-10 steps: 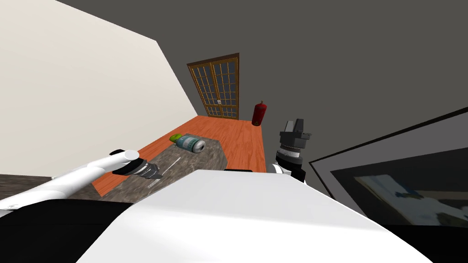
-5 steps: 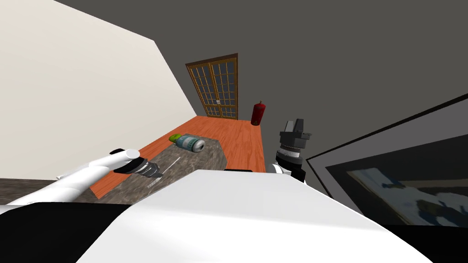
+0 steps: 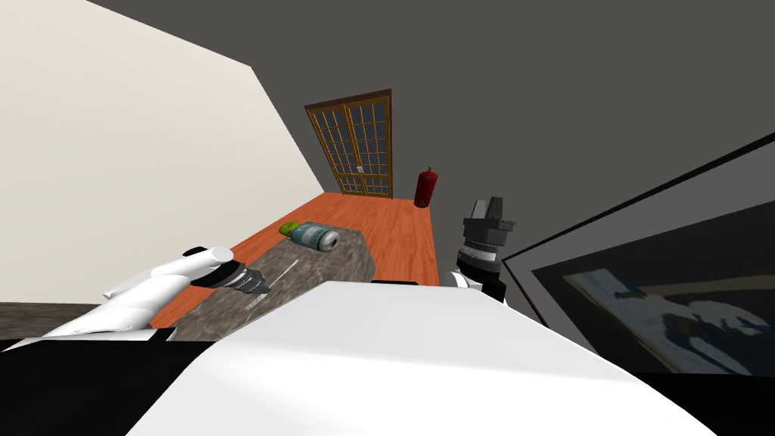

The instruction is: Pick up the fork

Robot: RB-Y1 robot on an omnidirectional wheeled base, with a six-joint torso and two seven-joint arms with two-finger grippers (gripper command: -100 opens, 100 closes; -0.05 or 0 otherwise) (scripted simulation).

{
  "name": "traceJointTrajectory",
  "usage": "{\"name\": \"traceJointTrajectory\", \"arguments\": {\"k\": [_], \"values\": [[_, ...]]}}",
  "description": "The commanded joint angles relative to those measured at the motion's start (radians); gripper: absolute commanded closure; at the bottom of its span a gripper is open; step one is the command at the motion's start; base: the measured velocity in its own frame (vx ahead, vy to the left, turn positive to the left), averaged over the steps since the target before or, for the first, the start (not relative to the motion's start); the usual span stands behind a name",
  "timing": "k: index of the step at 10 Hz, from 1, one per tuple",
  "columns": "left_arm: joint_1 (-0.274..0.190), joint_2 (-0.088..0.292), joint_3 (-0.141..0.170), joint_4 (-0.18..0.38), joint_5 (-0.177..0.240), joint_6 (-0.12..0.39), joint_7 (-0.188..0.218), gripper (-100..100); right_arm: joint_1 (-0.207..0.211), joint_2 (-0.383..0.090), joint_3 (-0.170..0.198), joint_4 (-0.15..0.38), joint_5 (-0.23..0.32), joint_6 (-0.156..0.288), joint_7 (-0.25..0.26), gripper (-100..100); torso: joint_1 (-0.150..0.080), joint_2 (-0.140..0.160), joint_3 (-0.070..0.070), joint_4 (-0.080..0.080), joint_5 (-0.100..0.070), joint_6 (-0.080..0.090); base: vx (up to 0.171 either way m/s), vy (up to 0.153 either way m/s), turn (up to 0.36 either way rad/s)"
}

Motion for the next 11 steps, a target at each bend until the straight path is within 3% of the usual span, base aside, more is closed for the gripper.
{"name": "traceJointTrajectory", "arguments": {"k": [1,2,3,5,6,7,8,10,11], "values": [[-0.033,-0.038,0.050,0.035,-0.050,0.030,-0.017,-100,0.000,0.000,0.000,0.000,0.000,0.000,0.000,0,0.000,0.000,0.000,0.000,0.000,0.000,-0.022,-0.003,-0.045],[-0.033,-0.038,0.055,0.035,-0.078,0.030,-0.017,-100,0.000,0.000,0.000,0.000,0.000,0.000,0.000,0,0.000,0.000,0.000,0.000,0.000,0.000,-0.026,-0.003,-0.037],[-0.062,-0.074,0.099,0.063,-0.107,0.060,-0.032,-100,0.000,0.000,0.000,0.000,0.000,0.000,0.000,0,0.000,0.000,0.000,0.000,0.000,0.000,-0.036,-0.003,-0.059],[-0.062,-0.074,0.108,0.063,-0.155,0.060,-0.032,-100,0.000,0.000,0.000,0.000,0.000,0.000,0.000,0,0.000,0.001,0.000,0.000,0.000,0.000,-0.020,-0.001,-0.008],[-0.091,-0.111,0.153,0.092,-0.192,0.089,-0.046,-100,0.000,0.000,0.000,0.000,0.000,0.000,0.000,0,0.000,0.000,0.000,0.000,0.000,0.000,-0.023,-0.005,-0.049],[-0.091,-0.111,0.160,0.092,-0.221,0.089,-0.046,-100,0.000,0.000,0.000,0.000,0.000,0.000,0.000,0,0.000,0.000,0.000,0.000,0.000,0.000,-0.028,-0.002,-0.035],[-0.120,-0.147,0.201,0.120,-0.251,0.119,-0.061,-100,0.000,0.000,0.000,0.000,0.000,0.000,0.000,0,0.000,0.000,0.000,0.000,0.000,0.000,-0.031,0.004,-0.045],[-0.120,-0.147,0.213,0.120,-0.297,0.119,-0.061,-100,0.000,0.000,0.000,0.000,0.000,0.000,0.000,0,0.000,0.001,0.000,0.000,0.000,0.000,-0.020,-0.003,-0.015],[-0.118,-0.145,0.210,0.118,-0.284,0.119,-0.061,-100,0.000,0.000,0.000,0.000,0.000,0.000,0.000,0,0.000,0.000,0.000,0.000,0.000,-0.001,0.000,0.000,0.000]]}}
